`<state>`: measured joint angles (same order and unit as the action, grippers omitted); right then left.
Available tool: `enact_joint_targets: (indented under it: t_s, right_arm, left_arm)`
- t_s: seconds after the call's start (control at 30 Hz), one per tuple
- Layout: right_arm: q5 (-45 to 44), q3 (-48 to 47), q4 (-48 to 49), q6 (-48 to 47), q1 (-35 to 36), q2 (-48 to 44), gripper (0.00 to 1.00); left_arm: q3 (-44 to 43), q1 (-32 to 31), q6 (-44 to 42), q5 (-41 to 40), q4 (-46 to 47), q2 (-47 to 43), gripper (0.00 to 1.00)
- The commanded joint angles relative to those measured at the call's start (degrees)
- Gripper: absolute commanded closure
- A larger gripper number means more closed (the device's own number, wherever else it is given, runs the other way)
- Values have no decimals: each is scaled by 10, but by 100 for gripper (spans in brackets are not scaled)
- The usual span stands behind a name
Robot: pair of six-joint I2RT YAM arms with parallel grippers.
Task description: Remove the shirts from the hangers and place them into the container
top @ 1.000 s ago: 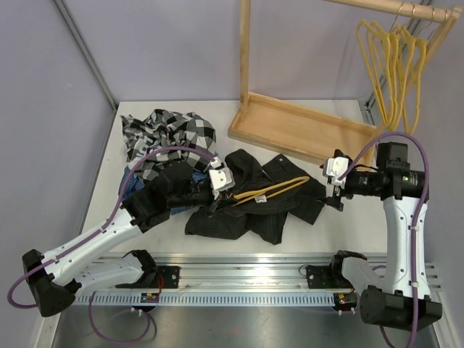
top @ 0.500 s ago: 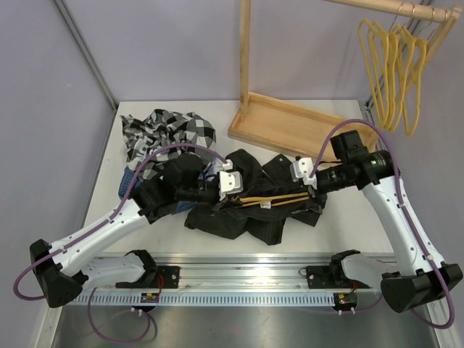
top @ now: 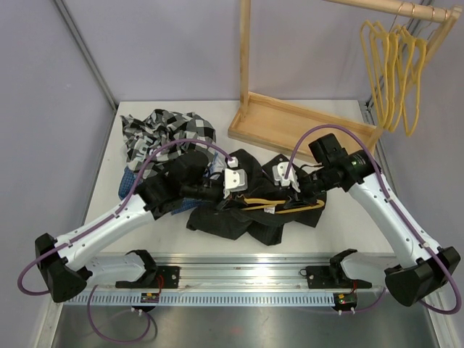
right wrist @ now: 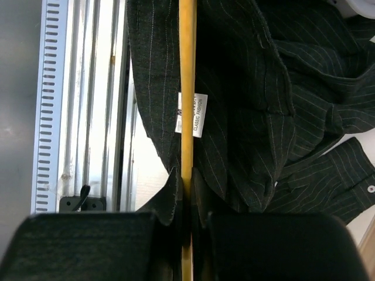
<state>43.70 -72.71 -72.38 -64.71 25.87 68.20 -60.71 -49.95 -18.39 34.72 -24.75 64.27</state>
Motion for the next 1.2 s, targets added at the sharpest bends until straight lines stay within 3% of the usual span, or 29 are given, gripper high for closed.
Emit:
enact_joint_targets:
  t_s: [0.0,0.07,0.17,0.2,0.23,0.33,0.47,0.63,0.73,0.77,0.8,0.87,1.0,1.17]
  right_arm:
    - [-17,13,27,45,8,-23,100]
    - [-35,12,43,70,9,-34,100]
    - [-77,0,44,114,9,-51,100]
    - [-89,-8,39,130,9,-60,100]
    - [-98,-12,32,132,8,-64,100]
    - [-131,-26,1,142,8,-83,100]
    - [-156,-34,-11,169,8,-115,100]
    - [-167,-33,-21,184,7,-139,100]
    - [-172,-30,-27,185,7,-142,100]
    - [-184,-31,-30,186,8,-143,100]
    - [-190,-32,-32,185,3,-148,100]
    - [-216,-37,-39,174,-5,-157,100]
    - [-255,-40,-54,148,-44,-203,100]
    - [-251,-39,-73,127,-76,-249,100]
  left_arm:
    - [-4,3,18,0,75,-15,99]
    - [5,3,40,-18,101,-25,91]
    - [22,4,83,-75,124,-37,58]
    - [29,4,105,-102,128,-46,39]
    - [32,4,115,-113,132,-50,32]
    - [31,6,164,-165,125,-57,16]
    - [28,10,215,-175,103,-46,15]
    - [13,10,257,-173,88,-3,21]
    - [-13,10,264,-162,76,19,44]
    - [-20,10,265,-164,62,32,56]
    - [-35,10,263,-182,53,38,78]
    - [-43,10,255,-214,31,45,98]
    - [-35,15,244,-370,0,28,100]
    - [9,48,227,-411,-20,9,100]
